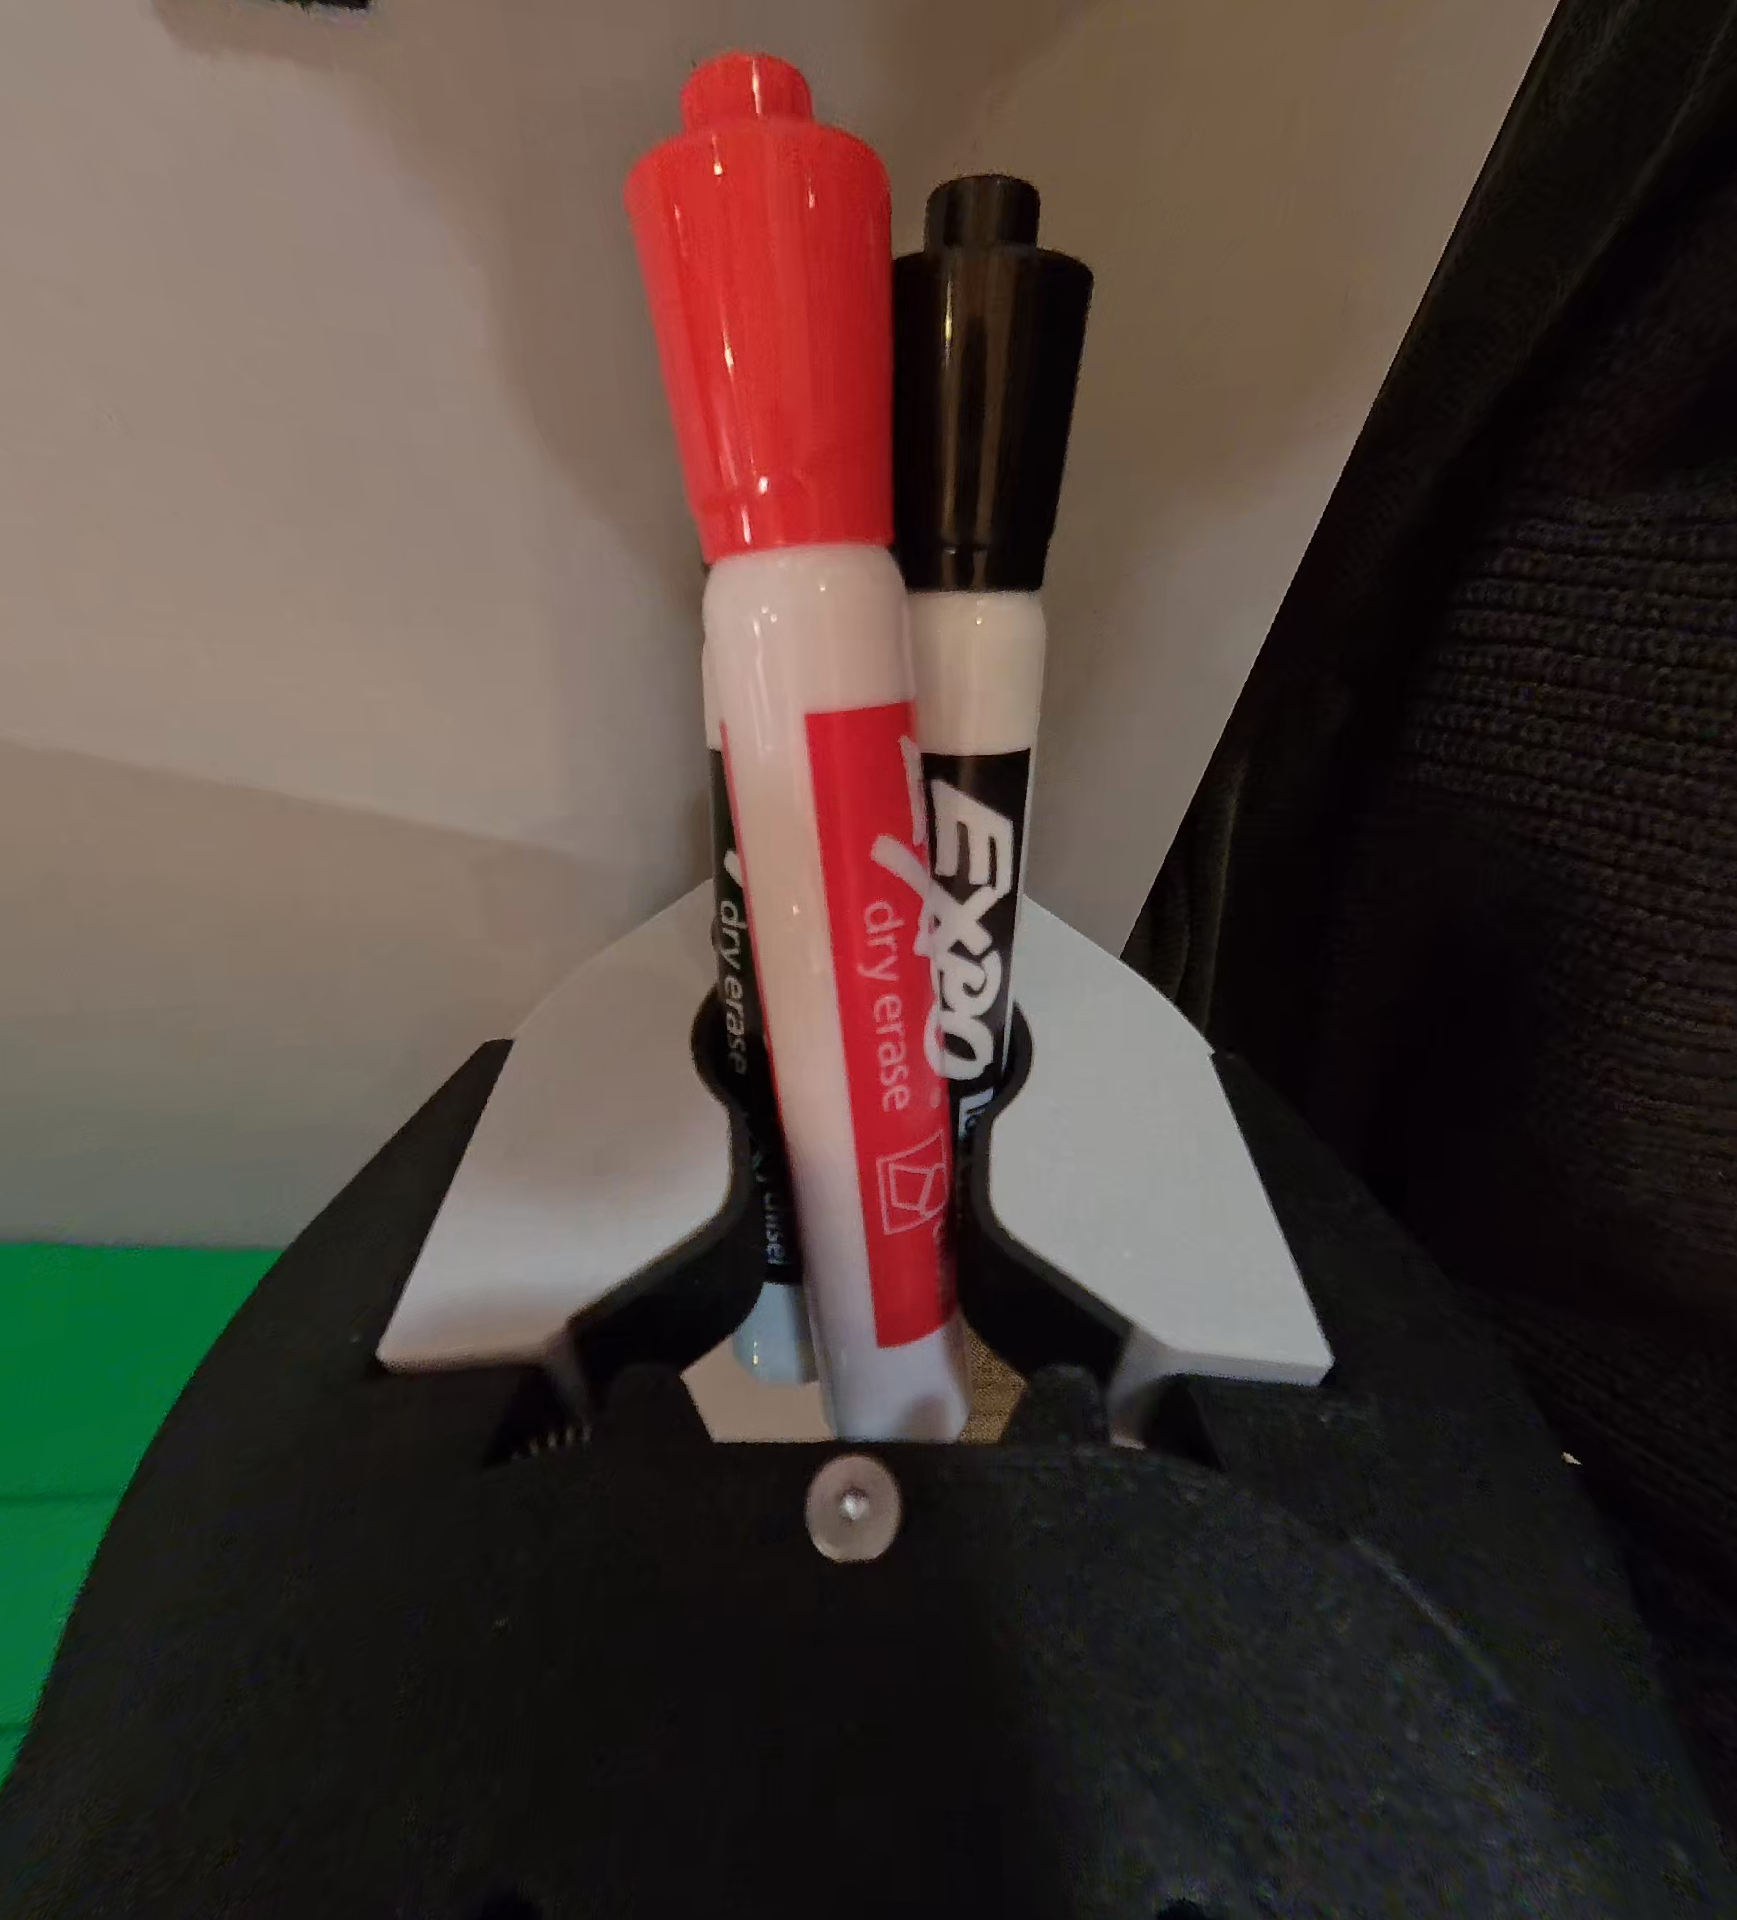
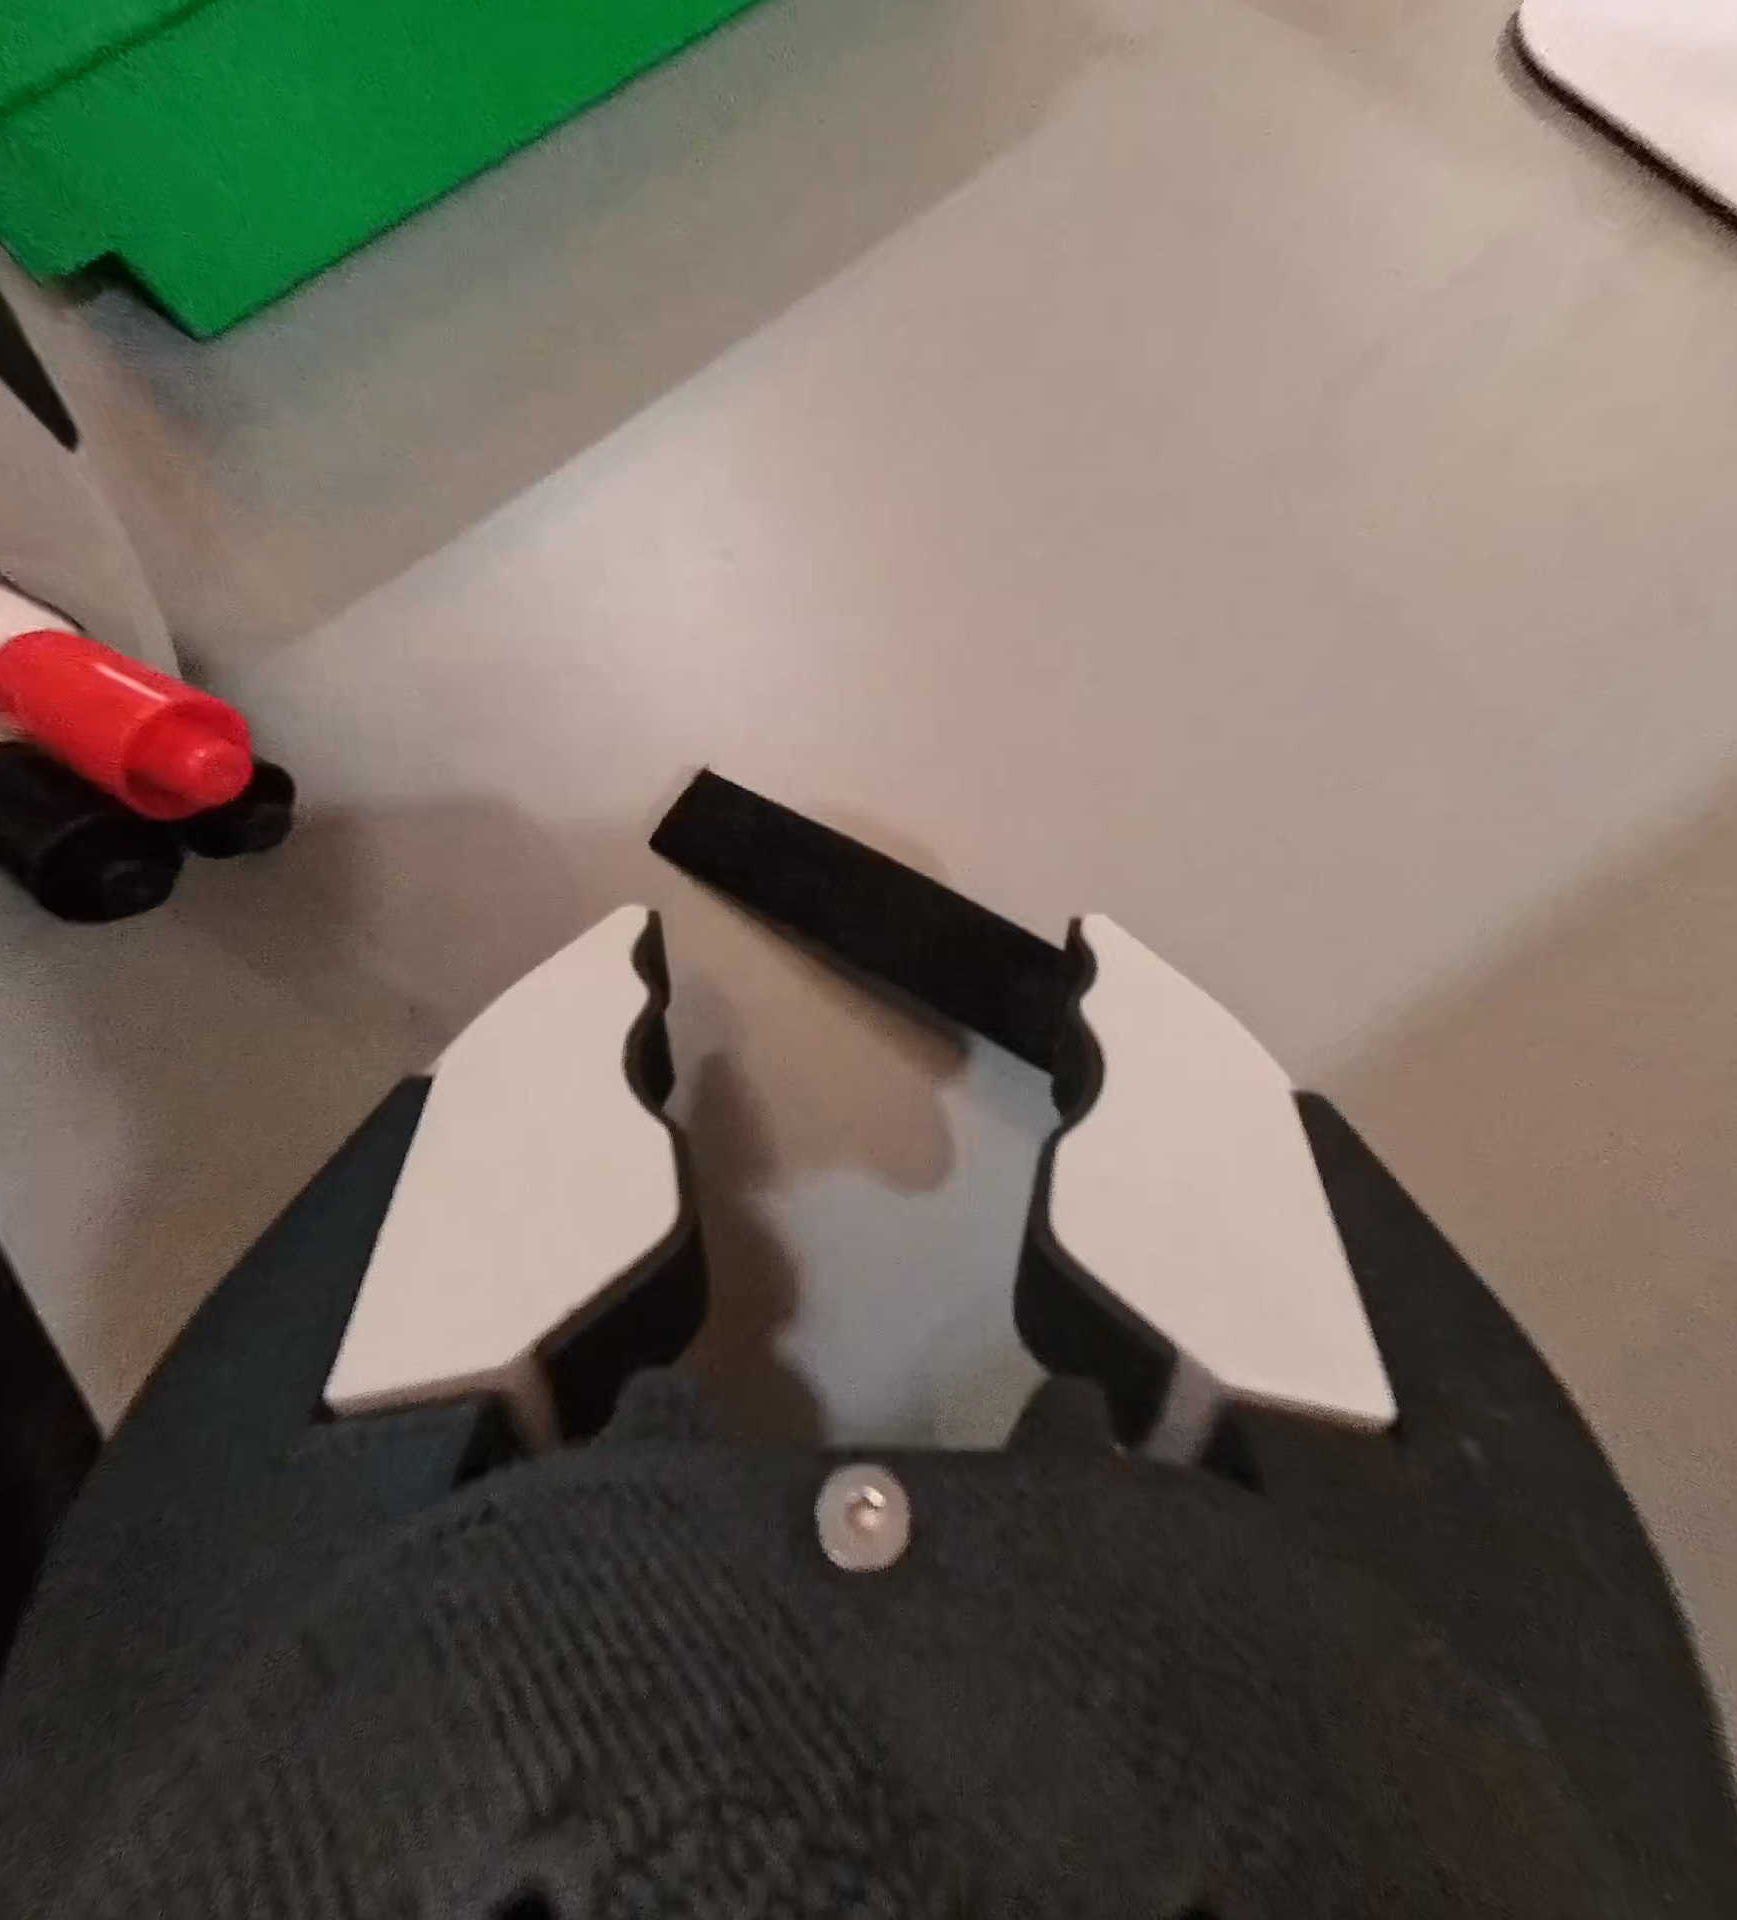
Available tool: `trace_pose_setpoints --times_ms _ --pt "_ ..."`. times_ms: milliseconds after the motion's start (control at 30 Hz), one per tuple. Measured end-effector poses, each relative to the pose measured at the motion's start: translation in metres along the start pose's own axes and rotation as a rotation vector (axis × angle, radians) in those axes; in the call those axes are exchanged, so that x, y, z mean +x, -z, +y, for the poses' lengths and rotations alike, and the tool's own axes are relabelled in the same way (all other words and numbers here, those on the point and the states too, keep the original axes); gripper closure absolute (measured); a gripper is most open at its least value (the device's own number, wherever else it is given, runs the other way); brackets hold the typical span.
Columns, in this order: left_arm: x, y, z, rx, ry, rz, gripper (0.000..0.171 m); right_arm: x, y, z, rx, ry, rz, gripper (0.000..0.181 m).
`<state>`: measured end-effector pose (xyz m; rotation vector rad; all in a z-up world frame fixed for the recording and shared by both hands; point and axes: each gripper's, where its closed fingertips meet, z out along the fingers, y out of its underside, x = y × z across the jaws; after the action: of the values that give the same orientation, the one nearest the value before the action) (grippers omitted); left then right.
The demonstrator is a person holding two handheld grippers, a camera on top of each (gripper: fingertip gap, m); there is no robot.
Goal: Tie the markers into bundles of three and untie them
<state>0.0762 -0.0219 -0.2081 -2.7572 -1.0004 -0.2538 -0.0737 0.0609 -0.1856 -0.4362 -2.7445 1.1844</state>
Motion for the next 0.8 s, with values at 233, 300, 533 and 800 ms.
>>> trace_pose_setpoints --times_ms 233,300,533,800 --pt "0.0 0.0 0.0 -0.011 -0.002 0.02 0.127 -0.009 0.021 0.019 -0.034 -0.044 -0.038 0.12" --pt "0.0 0.001 0.0 -0.024 -0.007 0.021 0.127 -0.005 0.024 0.013 0.002 -0.005 0.004 0.126" --pt "-0.001 0.001 -0.002 -0.023 -0.005 0.029 0.127 0.02 0.03 -0.003 0.043 0.259 0.114 0.135" --pt "-0.001 0.0 -0.002 -0.022 0.001 0.018 0.127 0.007 -0.007 0.003 -0.187 0.275 -0.25 0.133"
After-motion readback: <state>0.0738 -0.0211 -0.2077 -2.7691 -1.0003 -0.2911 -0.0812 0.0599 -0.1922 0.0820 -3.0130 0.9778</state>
